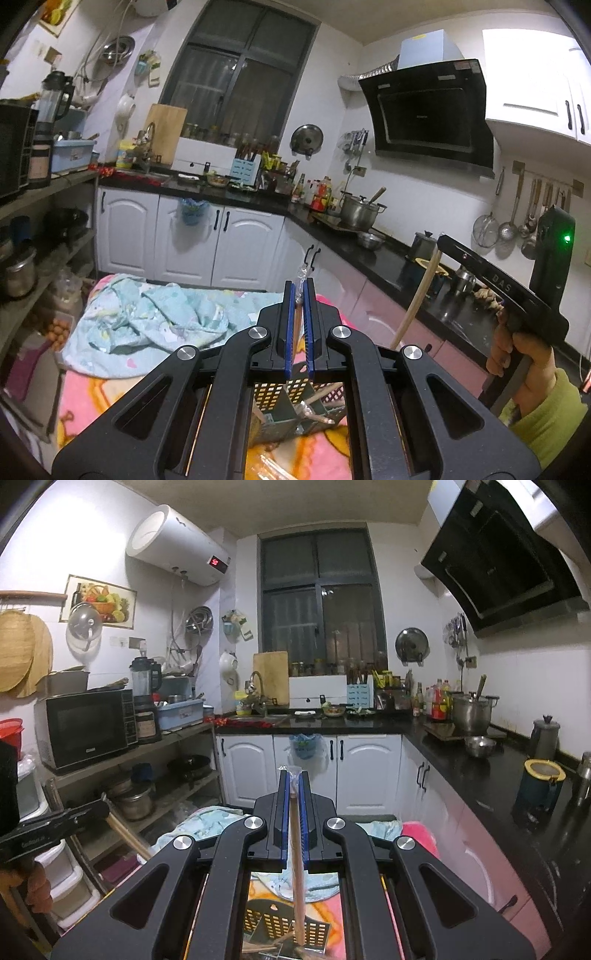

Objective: Organize utensils
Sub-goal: 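Lift both held chopsticks upright and carry them over the green caddy, then lower the chopsticks into the caddy and open both tools, then withdraw both open tools from the caddy down to the chopsticks on the blanket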

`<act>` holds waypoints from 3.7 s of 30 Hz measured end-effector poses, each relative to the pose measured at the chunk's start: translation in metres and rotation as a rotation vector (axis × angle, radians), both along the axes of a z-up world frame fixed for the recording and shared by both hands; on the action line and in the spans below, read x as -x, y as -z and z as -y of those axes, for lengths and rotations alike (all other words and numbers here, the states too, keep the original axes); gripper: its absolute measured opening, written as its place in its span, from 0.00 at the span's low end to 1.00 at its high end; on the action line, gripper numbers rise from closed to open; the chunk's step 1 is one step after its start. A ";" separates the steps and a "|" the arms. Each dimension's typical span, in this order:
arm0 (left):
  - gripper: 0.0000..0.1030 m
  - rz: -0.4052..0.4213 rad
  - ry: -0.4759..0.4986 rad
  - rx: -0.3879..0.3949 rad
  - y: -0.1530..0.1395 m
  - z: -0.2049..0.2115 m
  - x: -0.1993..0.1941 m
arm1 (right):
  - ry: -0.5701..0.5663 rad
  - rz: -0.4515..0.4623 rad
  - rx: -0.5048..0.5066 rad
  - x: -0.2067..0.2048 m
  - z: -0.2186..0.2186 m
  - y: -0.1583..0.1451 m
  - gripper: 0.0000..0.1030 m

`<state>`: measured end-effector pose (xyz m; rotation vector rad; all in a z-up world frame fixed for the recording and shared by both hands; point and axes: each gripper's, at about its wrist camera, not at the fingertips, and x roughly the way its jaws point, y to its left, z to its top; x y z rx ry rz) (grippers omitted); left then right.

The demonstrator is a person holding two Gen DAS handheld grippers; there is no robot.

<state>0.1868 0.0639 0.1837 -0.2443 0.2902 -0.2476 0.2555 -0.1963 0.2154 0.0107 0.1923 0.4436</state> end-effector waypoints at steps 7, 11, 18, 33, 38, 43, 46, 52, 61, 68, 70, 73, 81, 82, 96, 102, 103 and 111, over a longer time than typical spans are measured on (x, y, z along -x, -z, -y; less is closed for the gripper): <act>0.02 -0.034 0.001 0.007 0.016 0.002 -0.012 | 0.008 -0.035 -0.010 -0.019 -0.001 0.019 0.05; 0.02 -0.051 0.002 0.008 0.025 0.003 -0.018 | 0.011 -0.049 -0.008 -0.026 -0.002 0.031 0.05; 0.02 -0.083 0.010 0.003 0.042 0.008 -0.026 | 0.019 -0.062 0.005 -0.035 -0.006 0.046 0.05; 0.37 -0.130 0.003 -0.001 0.067 0.010 -0.029 | 0.043 -0.137 0.012 -0.041 0.000 0.077 0.38; 0.65 -0.083 -0.032 0.013 0.059 0.001 -0.013 | 0.043 -0.130 0.011 -0.024 0.011 0.080 0.50; 0.88 -0.053 -0.072 0.027 0.053 -0.008 0.004 | 0.042 -0.140 -0.001 -0.005 0.021 0.083 0.57; 0.90 -0.054 -0.085 0.045 0.054 -0.011 0.014 | 0.035 -0.149 -0.011 0.006 0.027 0.084 0.61; 0.90 -0.077 -0.100 0.066 0.064 -0.017 0.031 | 0.023 -0.149 -0.025 0.033 0.037 0.088 0.66; 0.90 -0.116 -0.101 0.056 0.083 -0.012 0.054 | 0.009 -0.161 0.003 0.070 0.043 0.094 0.67; 0.90 -0.138 -0.084 0.048 0.091 -0.003 0.063 | 0.005 -0.155 0.014 0.098 0.049 0.100 0.70; 0.90 -0.146 -0.077 0.046 0.093 0.001 0.065 | 0.002 -0.159 0.022 0.105 0.051 0.103 0.70; 0.90 -0.156 -0.065 0.036 0.096 0.008 0.066 | 0.001 -0.166 0.030 0.111 0.052 0.107 0.70; 0.90 -0.208 -0.039 0.021 0.119 0.021 0.071 | 0.007 -0.201 0.049 0.122 0.051 0.127 0.71; 0.90 -0.217 -0.034 0.021 0.122 0.022 0.071 | 0.007 -0.210 0.048 0.123 0.051 0.131 0.71; 0.90 -0.306 -0.052 -0.016 0.156 0.027 0.067 | -0.016 -0.300 0.119 0.125 0.043 0.176 0.71; 0.90 -0.352 -0.045 -0.030 0.173 0.029 0.064 | -0.035 -0.333 0.160 0.128 0.037 0.194 0.71; 0.90 -0.361 -0.047 -0.033 0.175 0.029 0.063 | -0.039 -0.340 0.167 0.129 0.035 0.198 0.71; 0.90 -0.416 -0.037 -0.028 0.196 0.029 0.054 | -0.118 -0.436 0.244 0.136 0.012 0.234 0.66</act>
